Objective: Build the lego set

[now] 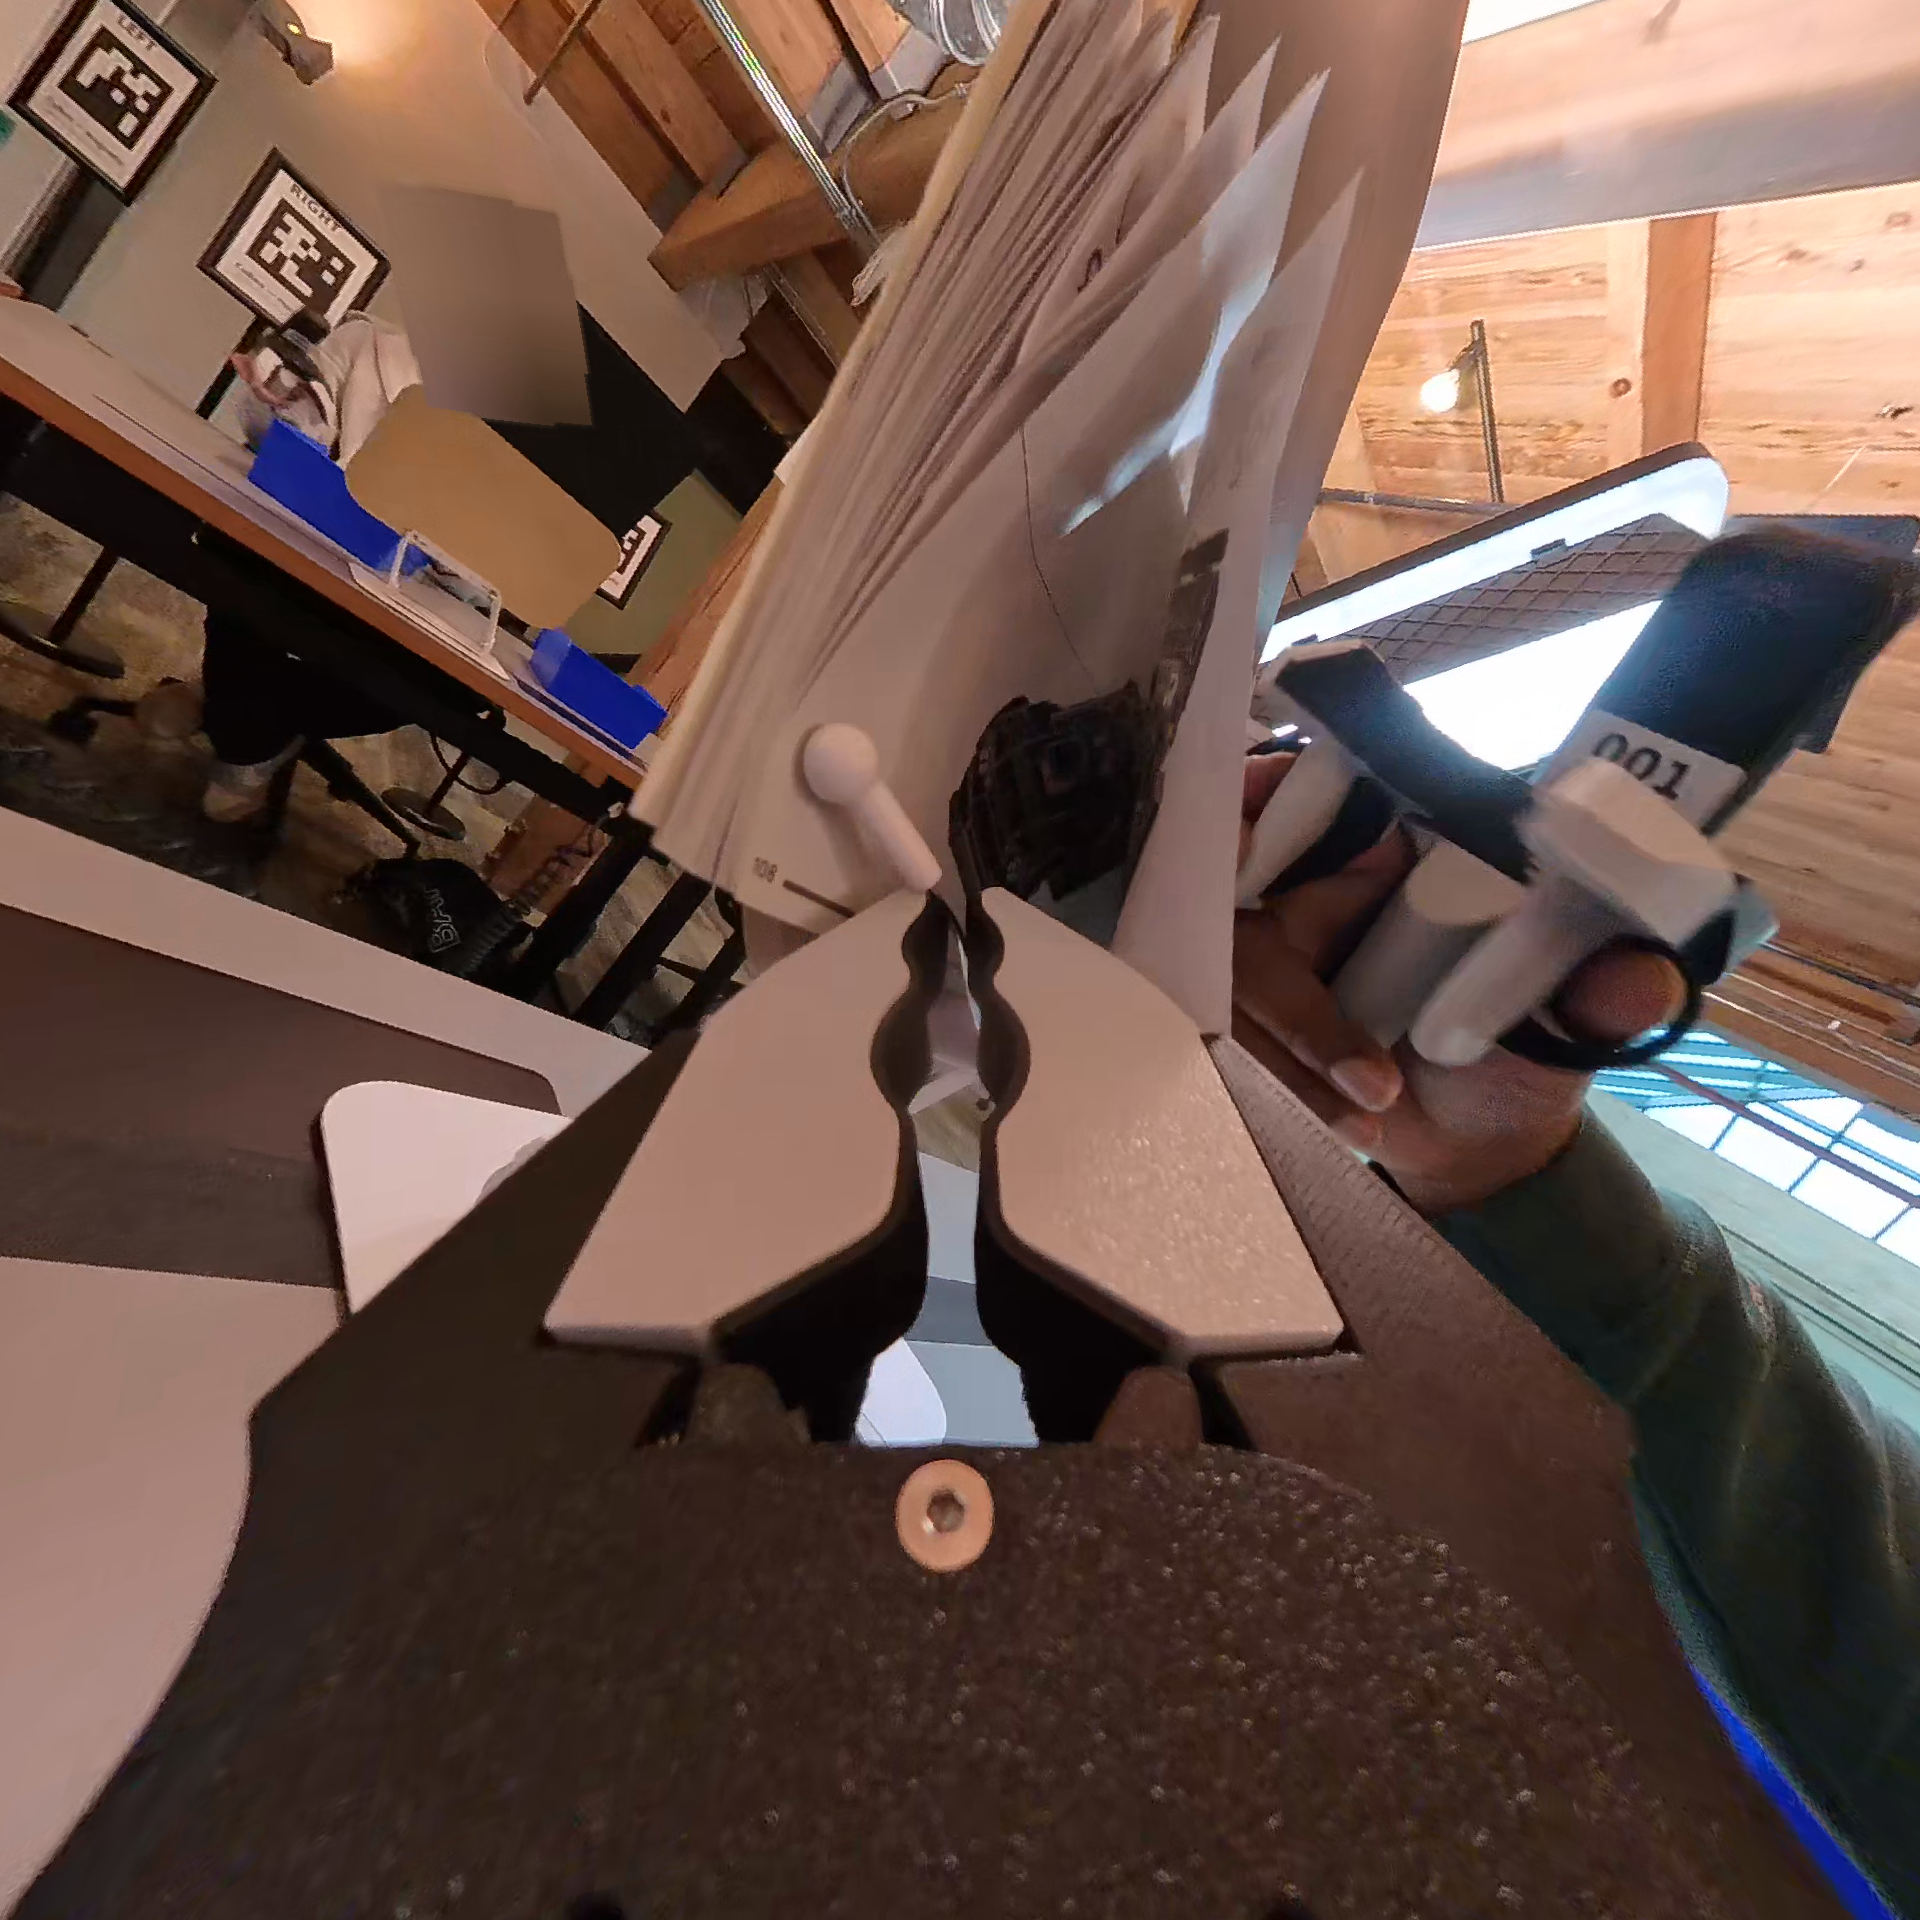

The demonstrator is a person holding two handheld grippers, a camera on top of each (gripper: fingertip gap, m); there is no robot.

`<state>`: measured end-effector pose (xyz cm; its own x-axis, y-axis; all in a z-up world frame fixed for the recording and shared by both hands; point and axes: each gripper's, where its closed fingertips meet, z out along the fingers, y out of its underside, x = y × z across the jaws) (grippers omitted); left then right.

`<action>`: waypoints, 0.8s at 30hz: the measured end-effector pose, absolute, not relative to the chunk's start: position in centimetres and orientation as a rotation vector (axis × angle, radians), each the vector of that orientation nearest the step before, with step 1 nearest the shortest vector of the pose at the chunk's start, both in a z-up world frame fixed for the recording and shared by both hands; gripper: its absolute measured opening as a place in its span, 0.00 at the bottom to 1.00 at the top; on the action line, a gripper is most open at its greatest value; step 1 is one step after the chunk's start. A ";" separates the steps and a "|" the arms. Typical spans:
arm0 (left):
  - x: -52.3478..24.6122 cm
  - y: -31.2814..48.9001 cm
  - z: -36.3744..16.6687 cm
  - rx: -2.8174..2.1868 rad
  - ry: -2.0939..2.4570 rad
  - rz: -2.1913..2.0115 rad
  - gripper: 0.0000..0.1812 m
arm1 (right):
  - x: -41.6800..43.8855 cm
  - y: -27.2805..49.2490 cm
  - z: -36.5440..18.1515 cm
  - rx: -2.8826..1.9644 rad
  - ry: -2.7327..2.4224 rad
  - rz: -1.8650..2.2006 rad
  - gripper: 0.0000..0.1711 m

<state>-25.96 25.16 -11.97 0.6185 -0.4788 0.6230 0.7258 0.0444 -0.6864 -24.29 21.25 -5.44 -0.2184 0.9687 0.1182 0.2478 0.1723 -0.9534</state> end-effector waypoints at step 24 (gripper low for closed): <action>-25.5 23.9 -14.9 -0.900 -0.685 -1.233 0.02 | -19.5 30.5 -8.2 -1.327 -0.993 -0.114 0.38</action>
